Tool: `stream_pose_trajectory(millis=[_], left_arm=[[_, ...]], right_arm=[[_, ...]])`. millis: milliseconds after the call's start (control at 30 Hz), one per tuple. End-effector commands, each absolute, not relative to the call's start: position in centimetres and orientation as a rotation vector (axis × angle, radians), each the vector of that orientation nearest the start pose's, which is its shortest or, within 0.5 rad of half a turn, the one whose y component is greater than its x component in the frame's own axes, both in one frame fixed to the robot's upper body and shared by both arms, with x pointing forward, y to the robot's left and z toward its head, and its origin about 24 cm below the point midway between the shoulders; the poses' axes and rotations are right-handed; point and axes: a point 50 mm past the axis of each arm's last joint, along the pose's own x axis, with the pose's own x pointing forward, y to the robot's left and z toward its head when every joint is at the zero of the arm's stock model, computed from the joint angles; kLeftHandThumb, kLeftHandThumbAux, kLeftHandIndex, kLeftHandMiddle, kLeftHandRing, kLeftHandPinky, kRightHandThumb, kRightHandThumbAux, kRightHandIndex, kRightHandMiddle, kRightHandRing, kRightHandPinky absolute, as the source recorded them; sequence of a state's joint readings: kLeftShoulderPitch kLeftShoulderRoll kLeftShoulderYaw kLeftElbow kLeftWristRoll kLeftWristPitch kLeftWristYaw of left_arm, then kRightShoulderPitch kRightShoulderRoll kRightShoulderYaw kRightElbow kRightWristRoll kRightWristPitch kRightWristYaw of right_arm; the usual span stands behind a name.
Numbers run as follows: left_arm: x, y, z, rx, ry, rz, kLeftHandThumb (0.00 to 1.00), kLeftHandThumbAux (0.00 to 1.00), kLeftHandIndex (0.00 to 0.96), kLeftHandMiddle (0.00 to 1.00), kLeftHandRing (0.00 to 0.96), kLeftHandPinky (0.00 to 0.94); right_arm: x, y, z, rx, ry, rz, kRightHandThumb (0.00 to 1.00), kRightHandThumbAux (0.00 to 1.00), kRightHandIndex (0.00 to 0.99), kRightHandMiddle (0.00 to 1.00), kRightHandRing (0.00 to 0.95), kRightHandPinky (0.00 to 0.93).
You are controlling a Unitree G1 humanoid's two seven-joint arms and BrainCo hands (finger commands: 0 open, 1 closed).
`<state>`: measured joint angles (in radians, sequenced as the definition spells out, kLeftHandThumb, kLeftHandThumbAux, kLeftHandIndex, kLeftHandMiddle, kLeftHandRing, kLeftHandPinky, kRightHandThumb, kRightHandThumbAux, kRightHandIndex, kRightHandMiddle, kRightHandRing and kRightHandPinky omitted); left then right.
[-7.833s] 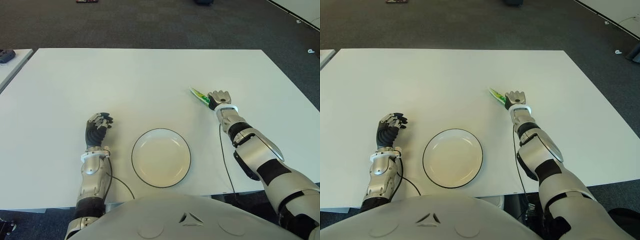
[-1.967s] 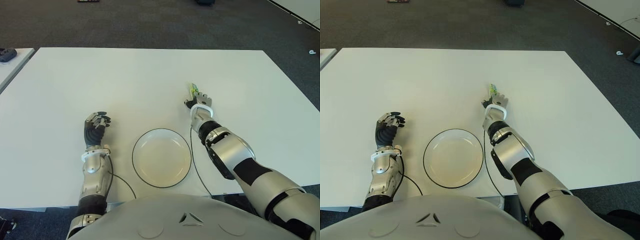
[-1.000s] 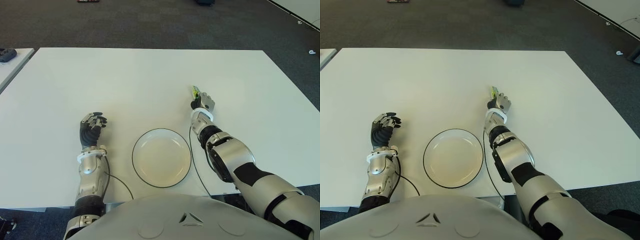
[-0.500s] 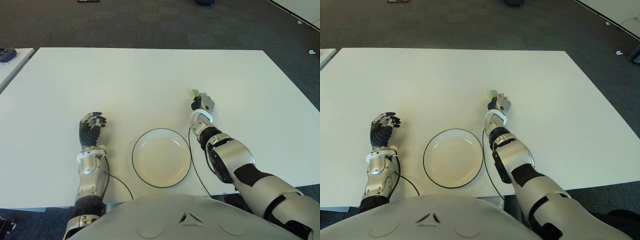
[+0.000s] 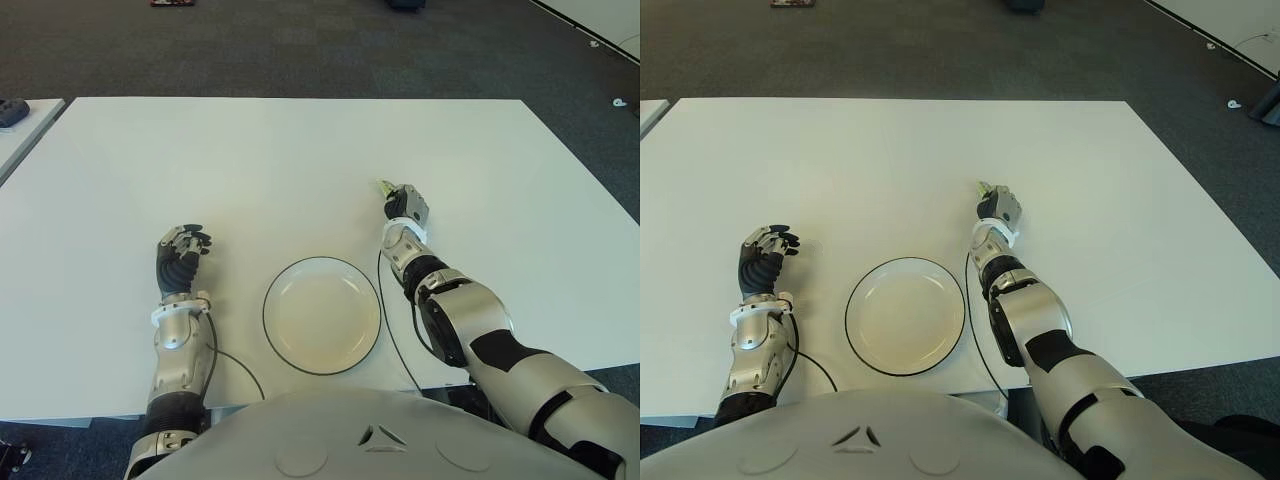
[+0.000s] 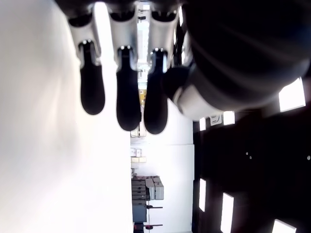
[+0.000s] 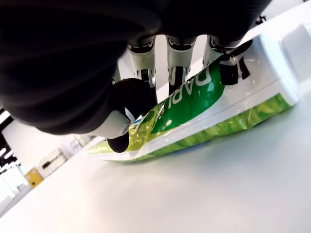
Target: Put the toothpaste on the table into the plate.
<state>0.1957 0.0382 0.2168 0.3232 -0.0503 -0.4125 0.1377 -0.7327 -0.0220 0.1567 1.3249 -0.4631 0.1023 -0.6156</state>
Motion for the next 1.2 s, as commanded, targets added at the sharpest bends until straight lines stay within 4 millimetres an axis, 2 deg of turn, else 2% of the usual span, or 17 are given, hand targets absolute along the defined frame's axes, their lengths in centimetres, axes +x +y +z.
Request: stream_pose_trajectory(millis=[33, 267, 600, 867, 1200], left_arm=[[18.0, 22.8, -3.2, 0.025, 0.107, 0.411, 0.707, 0.715, 0.428, 0.524, 0.523, 0.495], [17.9, 22.9, -3.2, 0.041, 0.127, 0.411, 0.707, 0.716, 0.427, 0.511, 0.515, 0.495], [18.0, 22.8, -3.0, 0.065, 0.125, 0.403, 0.706, 0.718, 0.427, 0.512, 0.516, 0.496], [17.8, 22.8, -2.9, 0.070, 0.136, 0.398, 0.705, 0.718, 0.426, 0.509, 0.514, 0.495], [17.9, 22.7, -2.8, 0.071, 0.123, 0.405, 0.703, 0.718, 0.426, 0.512, 0.516, 0.498]], right_arm=[[31.1, -13.2, -4.4, -0.799, 0.490, -0.195, 0.854, 0.668, 0.423, 0.567, 0.692, 0.698], [31.2, -13.5, -4.3, -0.768, 0.444, -0.186, 0.849, 0.675, 0.406, 0.568, 0.728, 0.749], [31.7, -13.4, -3.6, -0.753, 0.309, -0.059, 0.842, 0.682, 0.390, 0.562, 0.759, 0.790], [31.5, -13.3, -2.2, -0.741, 0.058, 0.111, 0.843, 0.683, 0.387, 0.555, 0.793, 0.794], [30.7, -12.7, -1.1, -0.731, -0.126, 0.264, 0.845, 0.682, 0.389, 0.550, 0.823, 0.812]])
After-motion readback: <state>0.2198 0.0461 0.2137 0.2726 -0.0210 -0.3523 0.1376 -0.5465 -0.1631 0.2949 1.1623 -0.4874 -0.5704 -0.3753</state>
